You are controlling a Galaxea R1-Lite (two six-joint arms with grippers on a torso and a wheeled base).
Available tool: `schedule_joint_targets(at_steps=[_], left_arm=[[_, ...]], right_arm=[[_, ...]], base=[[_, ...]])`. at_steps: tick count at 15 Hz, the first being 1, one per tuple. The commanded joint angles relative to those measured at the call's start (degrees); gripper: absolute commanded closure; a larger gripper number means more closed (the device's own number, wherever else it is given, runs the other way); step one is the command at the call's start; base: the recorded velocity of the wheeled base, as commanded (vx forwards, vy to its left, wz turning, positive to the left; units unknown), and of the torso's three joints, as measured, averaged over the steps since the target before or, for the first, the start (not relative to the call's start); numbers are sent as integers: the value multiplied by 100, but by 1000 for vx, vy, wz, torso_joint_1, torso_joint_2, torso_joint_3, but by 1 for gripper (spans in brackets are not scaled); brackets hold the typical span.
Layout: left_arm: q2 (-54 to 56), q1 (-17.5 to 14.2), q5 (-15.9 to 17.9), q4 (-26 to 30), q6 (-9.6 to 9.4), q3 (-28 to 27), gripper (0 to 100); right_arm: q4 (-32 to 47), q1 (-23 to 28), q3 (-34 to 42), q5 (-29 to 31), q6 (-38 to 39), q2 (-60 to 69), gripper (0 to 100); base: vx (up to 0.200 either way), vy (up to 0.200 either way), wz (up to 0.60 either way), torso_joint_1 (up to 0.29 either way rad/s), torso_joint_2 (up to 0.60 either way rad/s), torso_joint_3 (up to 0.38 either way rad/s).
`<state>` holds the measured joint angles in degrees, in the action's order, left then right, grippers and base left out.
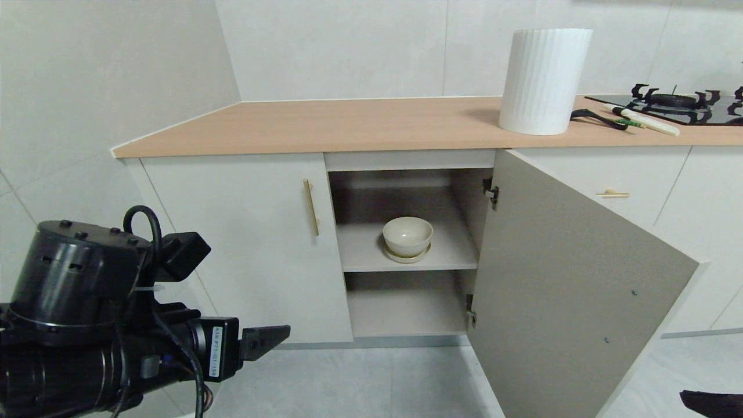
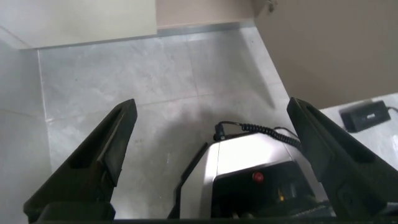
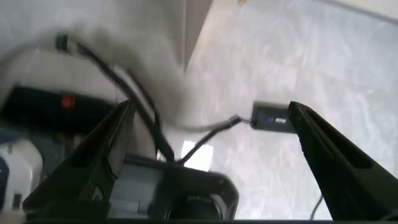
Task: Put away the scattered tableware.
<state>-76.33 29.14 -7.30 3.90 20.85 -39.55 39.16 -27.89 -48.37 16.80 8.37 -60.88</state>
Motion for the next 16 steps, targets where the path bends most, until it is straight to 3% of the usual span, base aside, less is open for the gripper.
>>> schedule_joint_targets(at_steps=[1,4,9,16], left_arm=[[-5,4,1,-3,7,0,0],[-5,4,1,-3,7,0,0],[12,-4,1,-12,25,-18,0],[12,-4,1,-12,16,-18,0]], right_arm=[[-48,319,-111,-1,-99,243,0],[-119,1365,-41,-19,-802,129,0],[-1129,2684,100,8,-864,-574,0],[-3362,2780,882,69,-829,-1541,0]], base=[[0,0,0,0,0,0],[0,0,0,0,0,0],[0,0,0,0,0,0],[0,0,0,0,0,0]])
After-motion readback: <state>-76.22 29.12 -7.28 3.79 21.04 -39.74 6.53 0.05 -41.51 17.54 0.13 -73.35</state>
